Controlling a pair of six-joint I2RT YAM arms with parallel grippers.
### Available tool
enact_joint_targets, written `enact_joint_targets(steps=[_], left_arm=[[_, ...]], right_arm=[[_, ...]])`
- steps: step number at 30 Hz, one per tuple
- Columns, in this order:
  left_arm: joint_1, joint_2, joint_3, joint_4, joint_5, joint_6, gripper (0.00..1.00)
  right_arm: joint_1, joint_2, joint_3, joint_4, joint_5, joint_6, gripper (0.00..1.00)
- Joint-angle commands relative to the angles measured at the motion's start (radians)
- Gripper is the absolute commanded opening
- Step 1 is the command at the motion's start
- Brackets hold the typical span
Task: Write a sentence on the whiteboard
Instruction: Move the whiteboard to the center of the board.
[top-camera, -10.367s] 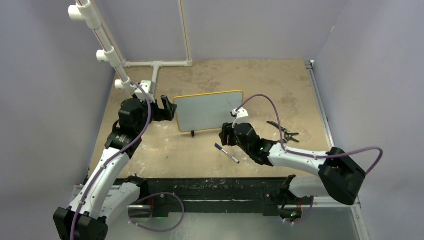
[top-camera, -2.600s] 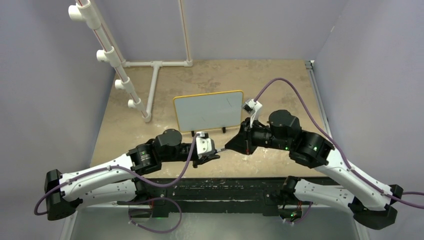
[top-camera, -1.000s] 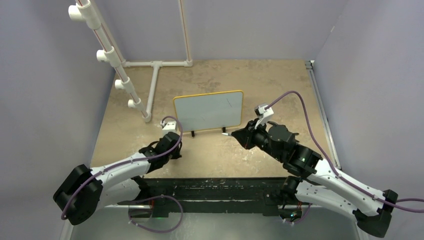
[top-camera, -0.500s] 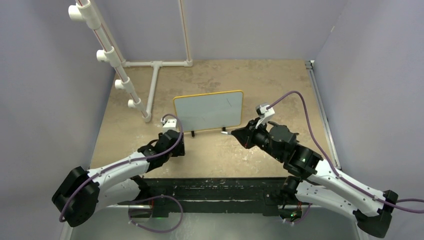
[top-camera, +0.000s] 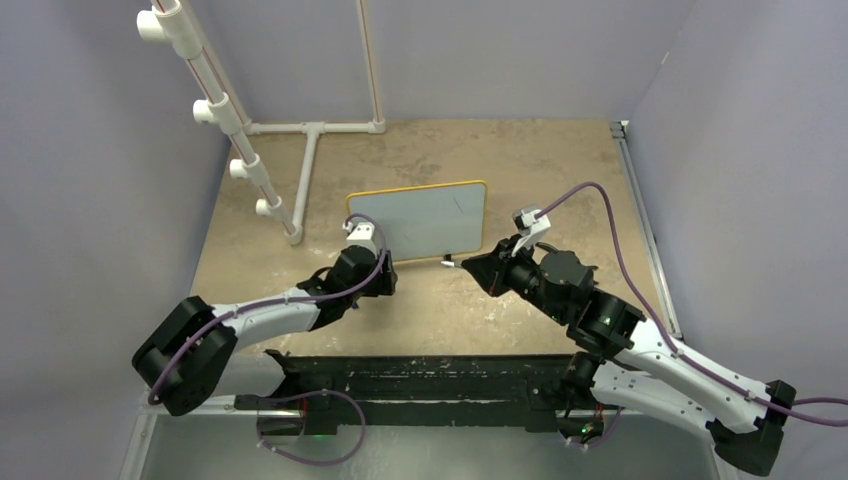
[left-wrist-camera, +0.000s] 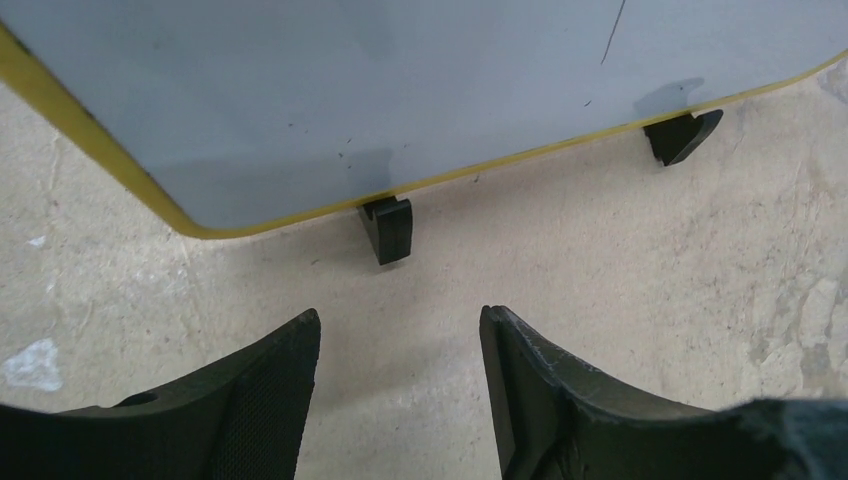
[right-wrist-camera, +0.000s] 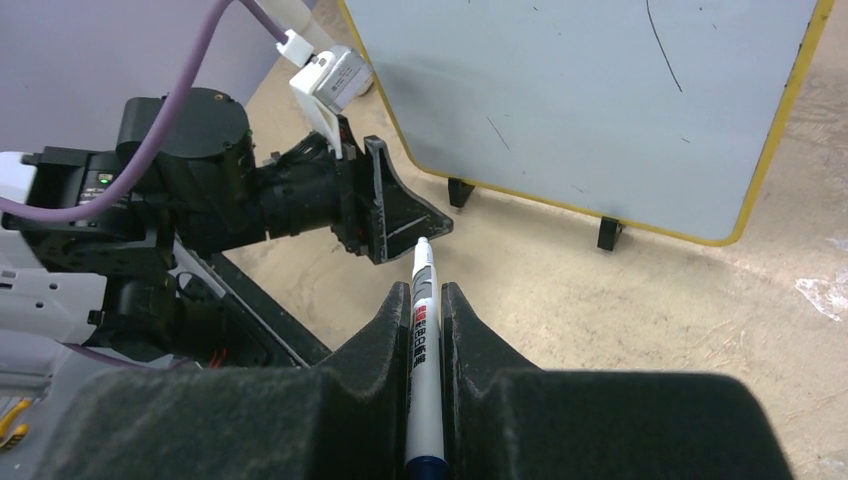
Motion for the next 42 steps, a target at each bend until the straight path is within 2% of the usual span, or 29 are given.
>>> enact_joint_targets(steps=[1, 9, 20, 27, 36, 42], left_arm=[[0.005, 0.038, 0.015, 0.183, 0.013, 0.017, 0.59], [-0.004, 0.103, -0.016, 0.265, -0.015, 0.024, 0.58], [-0.119, 0.199, 0.012, 0.305, -0.150, 0.065, 0.56], [-0.166, 0.269, 0.039, 0.327, -0.163, 0.058, 0.56], [-0.166, 0.164, 0.009, 0.178, -0.254, -0.055, 0.58], [-0.136, 0.180, 0.005, 0.201, -0.255, -0.033, 0.60]], right_arm=[[-0.002, -0.008, -0.001, 0.053, 0.028, 0.011, 0.00], [-0.002, 0.004, -0.005, 0.068, 0.031, 0.013, 0.00], [-0.002, 0.000, -0.012, 0.080, 0.029, 0.014, 0.00], [-0.002, 0.006, -0.006, 0.081, 0.025, 0.009, 0.00], [-0.002, -0.016, -0.015, 0.076, 0.030, 0.019, 0.00], [-0.002, -0.008, -0.017, 0.086, 0.026, 0.017, 0.00]])
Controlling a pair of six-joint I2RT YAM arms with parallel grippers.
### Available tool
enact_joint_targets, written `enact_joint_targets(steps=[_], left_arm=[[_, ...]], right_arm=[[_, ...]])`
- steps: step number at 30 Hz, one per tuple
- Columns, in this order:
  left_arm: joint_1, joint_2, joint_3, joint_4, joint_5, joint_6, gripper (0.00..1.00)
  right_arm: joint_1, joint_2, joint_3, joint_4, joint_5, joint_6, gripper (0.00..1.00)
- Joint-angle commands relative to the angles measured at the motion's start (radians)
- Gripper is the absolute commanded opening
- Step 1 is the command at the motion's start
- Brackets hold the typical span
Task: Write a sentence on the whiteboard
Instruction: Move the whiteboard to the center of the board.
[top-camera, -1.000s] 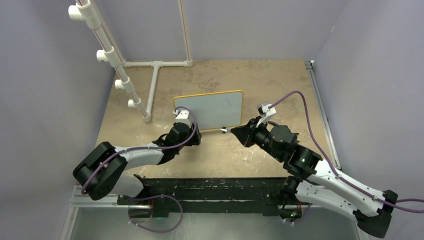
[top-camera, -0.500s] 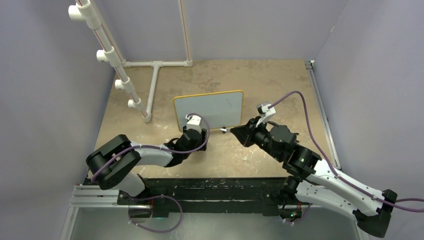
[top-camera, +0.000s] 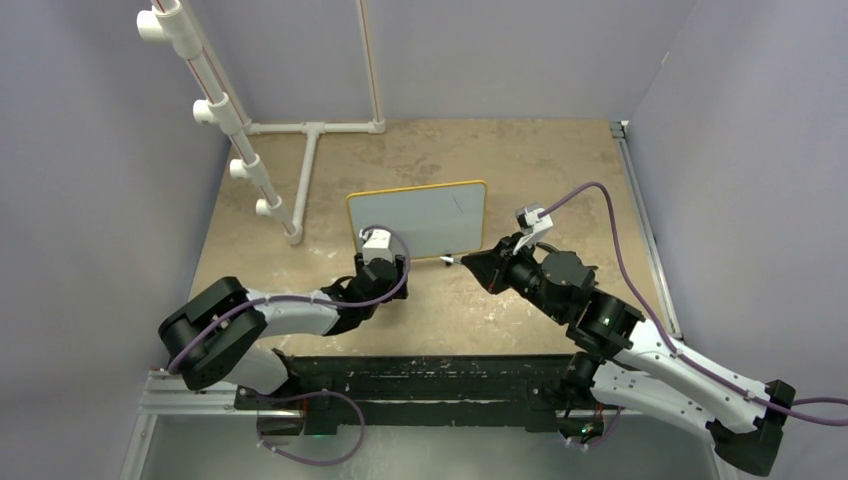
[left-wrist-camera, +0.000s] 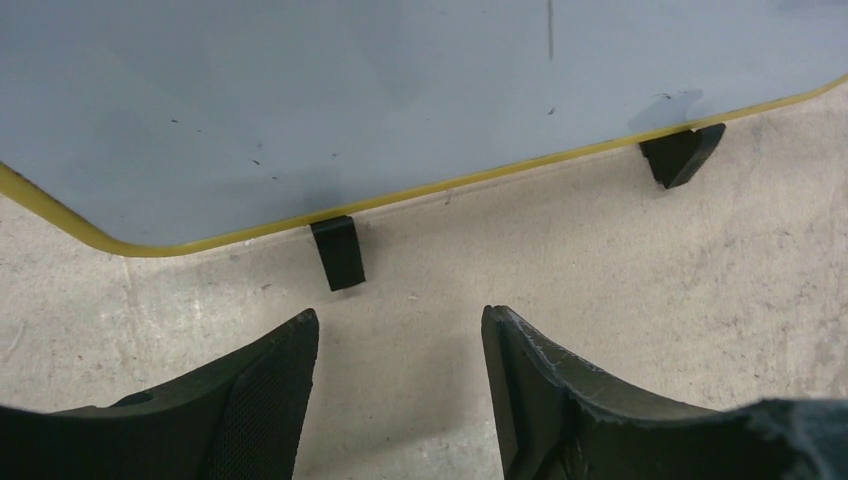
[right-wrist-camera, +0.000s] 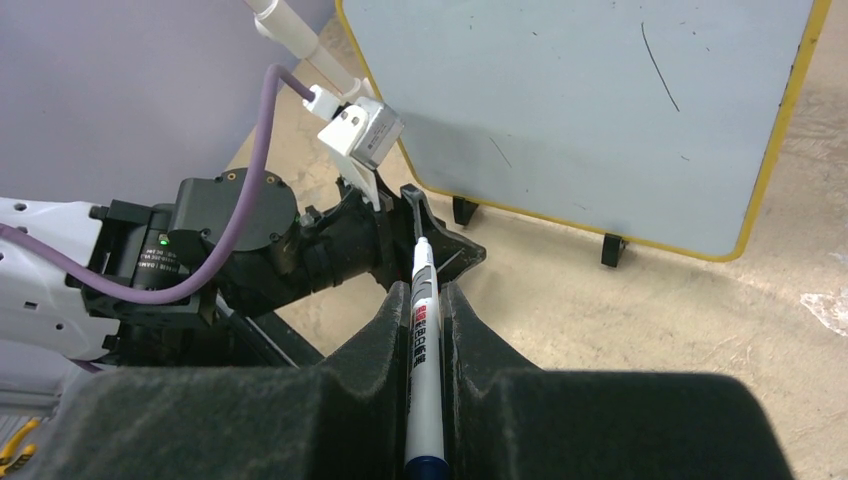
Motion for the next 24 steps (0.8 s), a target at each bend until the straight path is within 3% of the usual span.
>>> enact_joint_targets(steps=[1, 12, 24], left_arm=[[0.028, 0.015, 0.003, 0.016, -0.028, 0.000, 0.61], [0.035, 0.117, 0.044, 0.151, 0.006, 0.090, 0.61], [-0.019, 0.172, 0.077, 0.195, 0.057, 0.050, 0.58]], right_arm=[[-0.002, -0.006, -0.006, 0.041, 0.008, 0.007, 0.00], [-0.002, -0.013, -0.001, 0.028, 0.023, 0.008, 0.00], [-0.002, -0.007, -0.005, 0.037, 0.021, 0.008, 0.00]])
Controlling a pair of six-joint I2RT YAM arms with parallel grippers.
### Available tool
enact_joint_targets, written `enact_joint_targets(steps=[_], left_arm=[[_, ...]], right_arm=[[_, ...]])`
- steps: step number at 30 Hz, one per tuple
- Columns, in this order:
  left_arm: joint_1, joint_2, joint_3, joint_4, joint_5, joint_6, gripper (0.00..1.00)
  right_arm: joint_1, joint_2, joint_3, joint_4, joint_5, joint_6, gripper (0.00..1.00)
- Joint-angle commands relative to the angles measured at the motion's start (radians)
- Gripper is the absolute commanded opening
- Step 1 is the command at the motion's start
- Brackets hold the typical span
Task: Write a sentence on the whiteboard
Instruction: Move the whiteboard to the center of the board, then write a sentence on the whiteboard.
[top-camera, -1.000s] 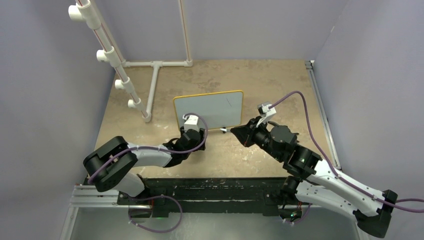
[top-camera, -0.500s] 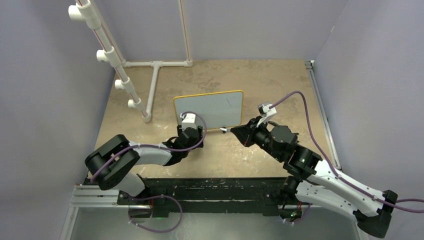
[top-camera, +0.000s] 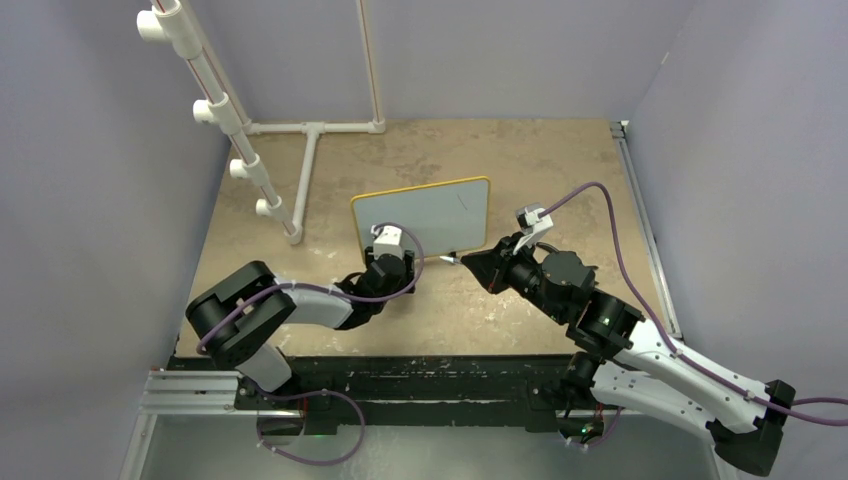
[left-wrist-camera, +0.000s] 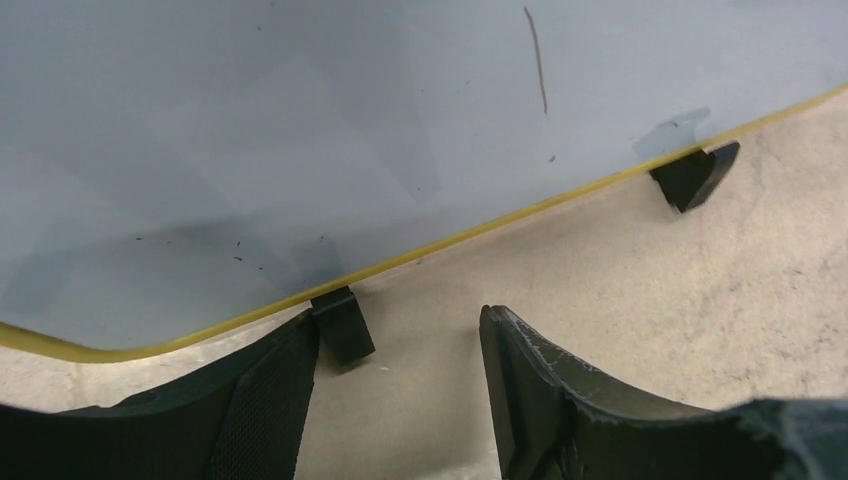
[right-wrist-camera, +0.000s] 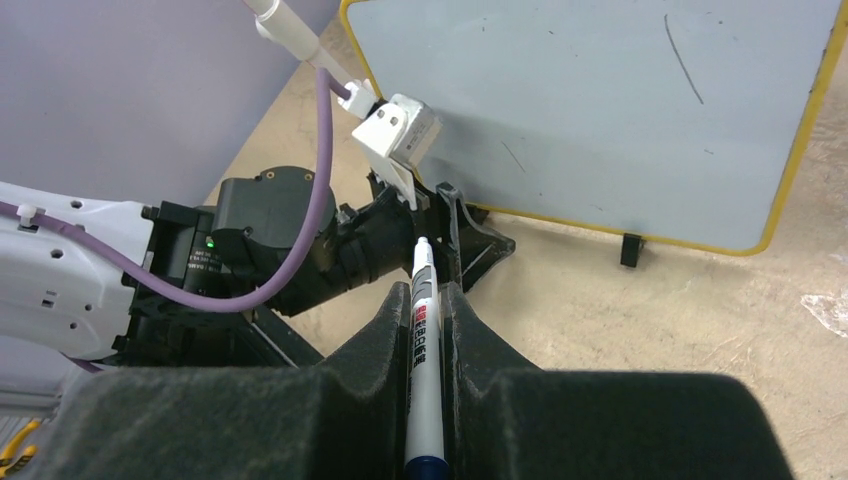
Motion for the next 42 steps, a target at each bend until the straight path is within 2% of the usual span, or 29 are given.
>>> enact_joint_targets(steps=[1, 6, 10, 13, 15, 24, 30, 34, 38, 42], left_arm=[[-0.045, 0.030, 0.041, 0.045, 0.064, -0.033, 0.58], [-0.081, 0.053, 0.072, 0.027, 0.071, -0.059, 0.58], [-0.096, 0.009, 0.066, -0.020, 0.072, -0.076, 0.59], [-0.103, -0.059, 0.052, -0.085, 0.104, -0.083, 0.60], [-0.103, -0.114, 0.045, -0.145, 0.143, -0.084, 0.65], [-0.088, -0.433, 0.085, -0.512, 0.313, -0.029, 0.73], [0.091, -0.506, 0.256, -0.722, 0.556, 0.136, 0.73], [0.161, -0.485, 0.473, -0.879, 0.620, 0.243, 0.73], [0.241, -0.434, 0.631, -0.938, 0.695, 0.336, 0.73], [0.342, -0.384, 0.684, -0.935, 0.757, 0.393, 0.73]], right_arm=[[-0.002, -0.009, -0.006, 0.034, 0.022, 0.008, 0.00], [-0.002, -0.019, -0.007, 0.025, 0.032, 0.010, 0.00], [-0.002, -0.025, -0.007, 0.020, 0.040, 0.012, 0.00], [-0.002, -0.029, -0.008, 0.020, 0.046, 0.010, 0.00], [-0.002, -0.032, -0.004, 0.018, 0.048, 0.008, 0.00], [-0.002, -0.055, -0.005, 0.009, 0.060, -0.006, 0.00], [-0.002, -0.036, 0.004, 0.030, 0.054, -0.026, 0.00], [-0.002, -0.009, 0.005, 0.090, 0.040, -0.043, 0.00], [-0.002, 0.036, 0.014, 0.174, 0.002, -0.051, 0.00], [-0.002, 0.098, 0.015, 0.277, -0.078, -0.051, 0.00]])
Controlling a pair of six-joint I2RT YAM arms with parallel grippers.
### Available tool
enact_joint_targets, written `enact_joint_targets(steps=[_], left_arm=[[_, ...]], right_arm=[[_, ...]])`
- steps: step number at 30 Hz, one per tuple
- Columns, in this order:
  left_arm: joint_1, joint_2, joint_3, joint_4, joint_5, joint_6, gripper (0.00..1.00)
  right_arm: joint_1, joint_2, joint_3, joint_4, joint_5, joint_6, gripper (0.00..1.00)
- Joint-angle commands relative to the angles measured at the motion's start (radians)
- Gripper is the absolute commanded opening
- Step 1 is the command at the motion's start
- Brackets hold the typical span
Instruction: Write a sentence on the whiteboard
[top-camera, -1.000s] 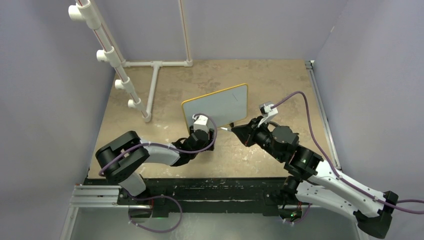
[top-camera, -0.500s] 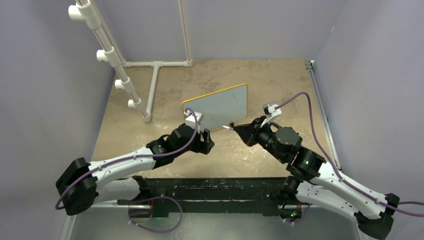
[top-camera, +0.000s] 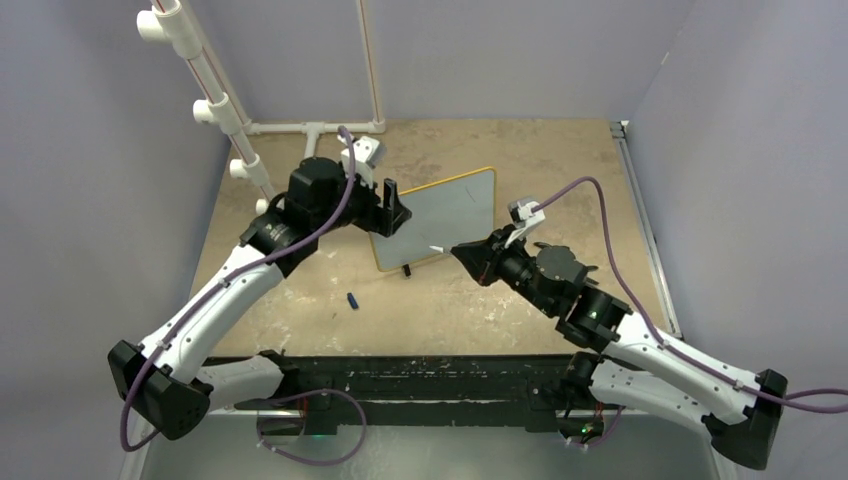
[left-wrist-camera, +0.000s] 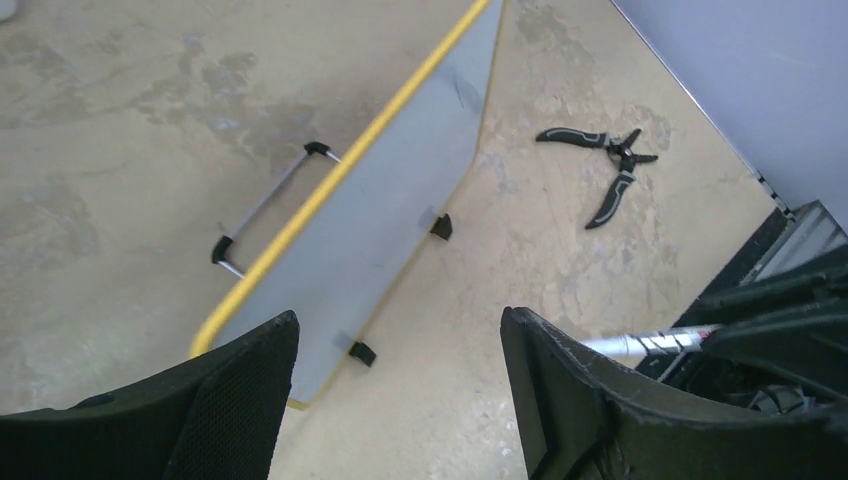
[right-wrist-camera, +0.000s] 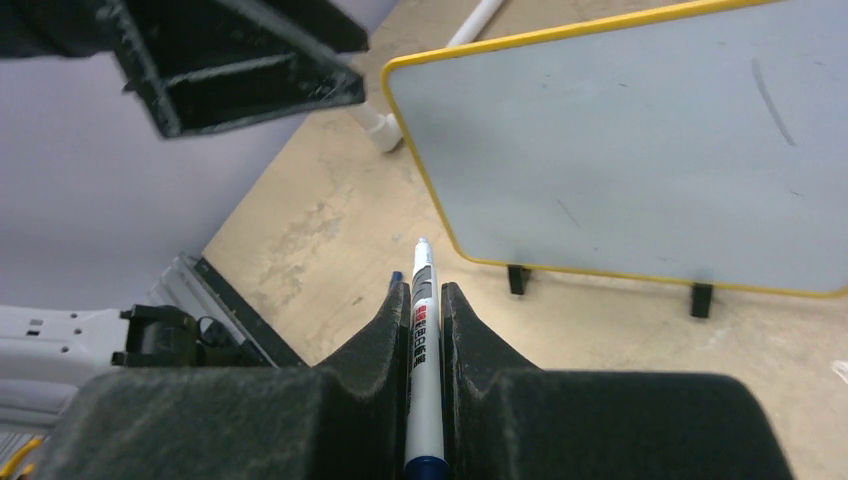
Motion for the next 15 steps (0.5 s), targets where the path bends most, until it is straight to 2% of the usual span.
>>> enact_joint_targets(steps=[1, 9, 15], left_arm=[[0.102, 0.050, 0.045, -0.053, 0.120, 0.114, 0.73], [0.254, 0.062, 0.009, 0.002, 0.133, 0.159, 0.73], [0.338, 0.087, -0.047, 0.063, 0.275, 0.172, 0.70]], right_arm=[[-0.002, 0.065, 0.023, 0.176, -0.082, -0.033, 0.00], [-0.033, 0.222, 0.088, 0.283, -0.121, -0.093, 0.00], [-0.123, 0.299, 0.104, 0.368, -0.280, -0.093, 0.00]])
